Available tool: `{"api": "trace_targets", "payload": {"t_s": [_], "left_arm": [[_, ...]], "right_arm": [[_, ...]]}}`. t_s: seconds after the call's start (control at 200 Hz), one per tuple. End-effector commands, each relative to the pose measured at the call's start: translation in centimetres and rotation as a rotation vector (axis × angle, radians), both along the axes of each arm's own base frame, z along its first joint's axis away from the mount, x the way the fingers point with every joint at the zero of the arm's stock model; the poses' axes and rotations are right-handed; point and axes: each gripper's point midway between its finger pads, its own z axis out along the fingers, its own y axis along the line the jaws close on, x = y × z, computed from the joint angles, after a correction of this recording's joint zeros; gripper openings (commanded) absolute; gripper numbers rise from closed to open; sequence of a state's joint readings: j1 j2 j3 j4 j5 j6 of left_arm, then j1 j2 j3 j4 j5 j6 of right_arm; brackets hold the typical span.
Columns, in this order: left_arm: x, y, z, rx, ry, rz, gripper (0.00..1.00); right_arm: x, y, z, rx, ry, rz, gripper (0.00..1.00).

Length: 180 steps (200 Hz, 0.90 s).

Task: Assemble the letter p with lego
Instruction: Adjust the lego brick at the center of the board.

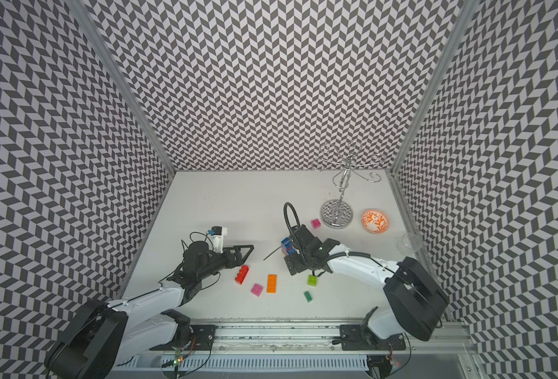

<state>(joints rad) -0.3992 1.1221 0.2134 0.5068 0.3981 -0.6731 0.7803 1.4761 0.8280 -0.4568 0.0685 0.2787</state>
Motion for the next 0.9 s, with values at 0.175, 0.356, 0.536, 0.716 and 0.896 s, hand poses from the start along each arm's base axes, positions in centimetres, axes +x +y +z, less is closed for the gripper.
{"api": "trace_targets", "payload": {"t_s": [0.175, 0.356, 0.536, 0.716, 0.896], "left_arm": [[0.5, -0.1, 1.6, 0.002, -0.052, 0.004, 1.0], [0.5, -0.1, 1.6, 0.002, -0.054, 0.002, 1.0], [0.5, -0.1, 1.7, 0.001, -0.055, 0.002, 1.0], [0.5, 0.0, 1.5, 0.007, -0.051, 0.01, 1.0], [0.5, 0.0, 1.7, 0.001, -0.063, 0.011, 1.0]], "right_arm": [[3.9, -1.8, -1.1, -0.115, -0.085, -0.136, 0.93], [5.3, -2.2, -1.1, -0.103, -0.097, -0.181, 0.93], [6.5, -3.1, -0.8, -0.106, -0.104, -0.228, 0.93], [4.1, -2.6, 1.1, -0.026, -0.042, -0.181, 0.99], [3.4, -2.5, 6.9, 0.07, -0.084, -0.191, 0.99]]}}
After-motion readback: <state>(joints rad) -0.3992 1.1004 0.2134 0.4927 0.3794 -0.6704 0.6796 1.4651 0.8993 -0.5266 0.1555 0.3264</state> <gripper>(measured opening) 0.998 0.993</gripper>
